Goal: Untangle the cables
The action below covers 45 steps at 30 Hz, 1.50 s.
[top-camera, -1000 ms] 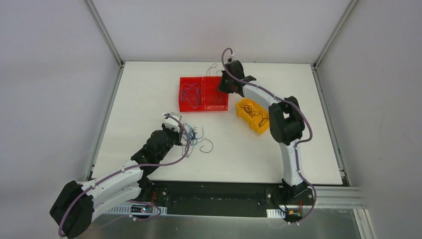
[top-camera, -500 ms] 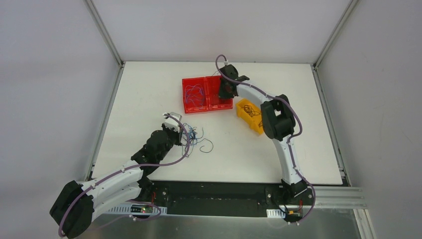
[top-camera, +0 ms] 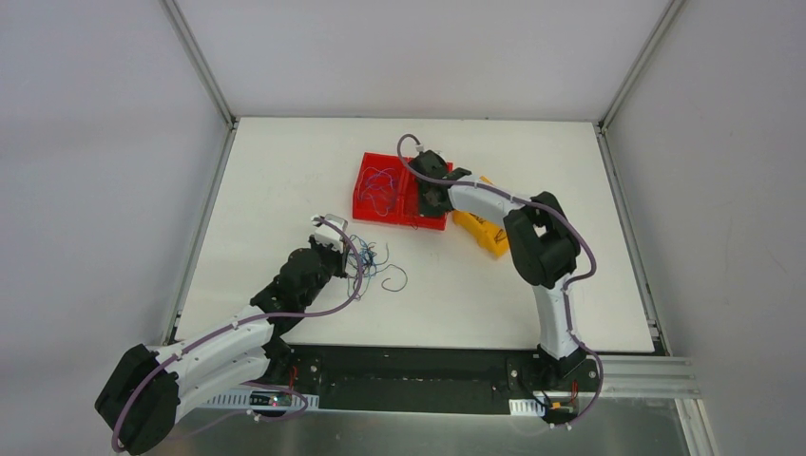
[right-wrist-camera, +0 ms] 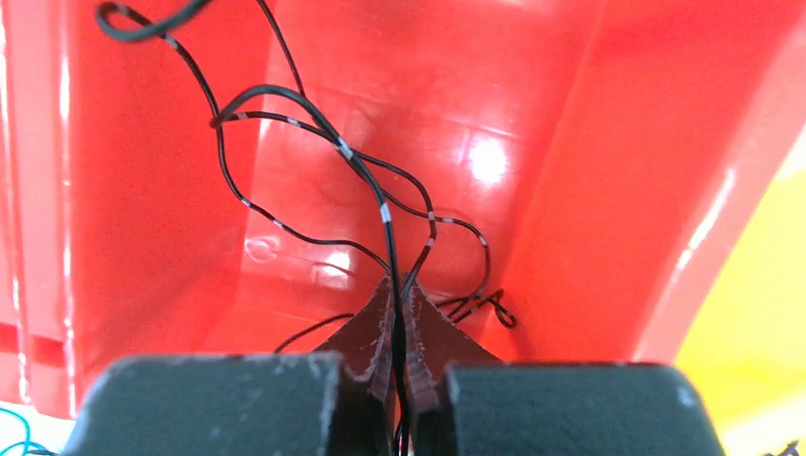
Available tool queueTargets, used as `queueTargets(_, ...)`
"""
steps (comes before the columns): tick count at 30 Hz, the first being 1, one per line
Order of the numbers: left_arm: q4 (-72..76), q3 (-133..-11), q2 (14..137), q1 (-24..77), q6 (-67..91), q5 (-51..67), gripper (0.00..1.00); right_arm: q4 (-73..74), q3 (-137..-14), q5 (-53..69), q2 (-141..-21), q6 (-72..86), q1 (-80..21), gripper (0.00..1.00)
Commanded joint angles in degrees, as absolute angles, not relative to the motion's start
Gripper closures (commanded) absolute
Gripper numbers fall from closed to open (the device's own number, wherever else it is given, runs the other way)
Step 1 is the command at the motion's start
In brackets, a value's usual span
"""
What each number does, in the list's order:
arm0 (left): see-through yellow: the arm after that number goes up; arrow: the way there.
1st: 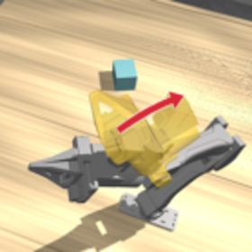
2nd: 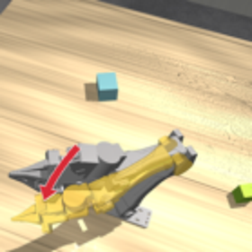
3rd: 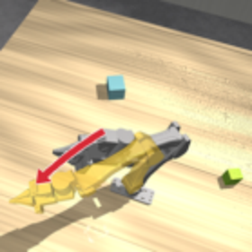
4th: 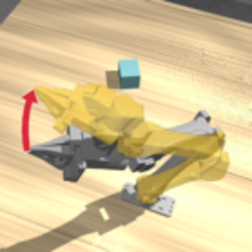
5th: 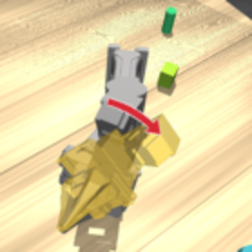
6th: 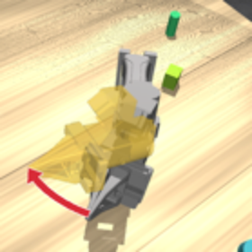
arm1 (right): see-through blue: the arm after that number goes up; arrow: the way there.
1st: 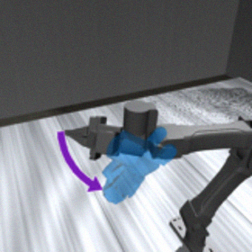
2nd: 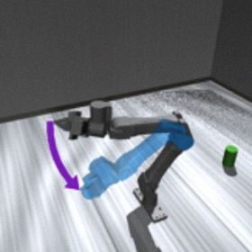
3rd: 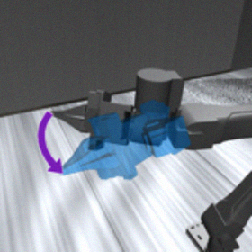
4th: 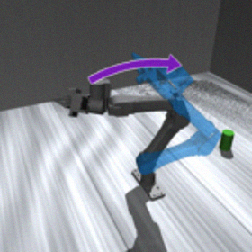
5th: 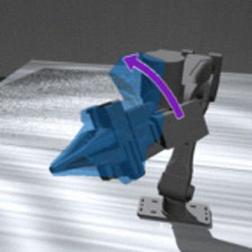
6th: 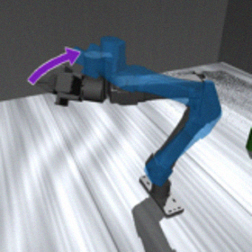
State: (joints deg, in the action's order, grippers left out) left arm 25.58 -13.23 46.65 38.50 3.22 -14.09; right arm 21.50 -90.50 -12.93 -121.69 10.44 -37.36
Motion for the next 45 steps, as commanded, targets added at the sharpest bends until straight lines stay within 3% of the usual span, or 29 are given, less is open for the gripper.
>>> queueTargets(1,28.4,-13.1,46.6,38.0,2.1,-14.9,1.0,23.7,-89.9,-15.6,-116.2,9.0,-37.4,1.0)
queueTargets(7,28.4,-13.0,46.6,38.0,2.0,-15.0,1.0,27.4,-93.9,-18.6,-115.2,6.8,-37.5,0.78)
queueTargets(19,28.1,-13.0,46.4,38.0,1.8,-15.1,1.0,32.0,-101.7,-19.2,-113.4,5.7,-37.5,0.63)
queueTargets(27,28.0,-13.0,46.2,38.0,1.8,-15.0,1.0,33.1,-104.1,-20.2,-111.5,5.2,-36.9,0.37)
queueTargets(32,27.9,-13.0,46.3,38.0,1.8,-15.0,1.0,33.1,-104.4,-18.8,-110.0,5.5,-35.7,0.27)
queueTargets(45,28.1,-13.2,47.3,38.0,1.8,-14.7,1.0,33.0,-111.4,-11.9,-111.6,6.5,-31.8,0.16)
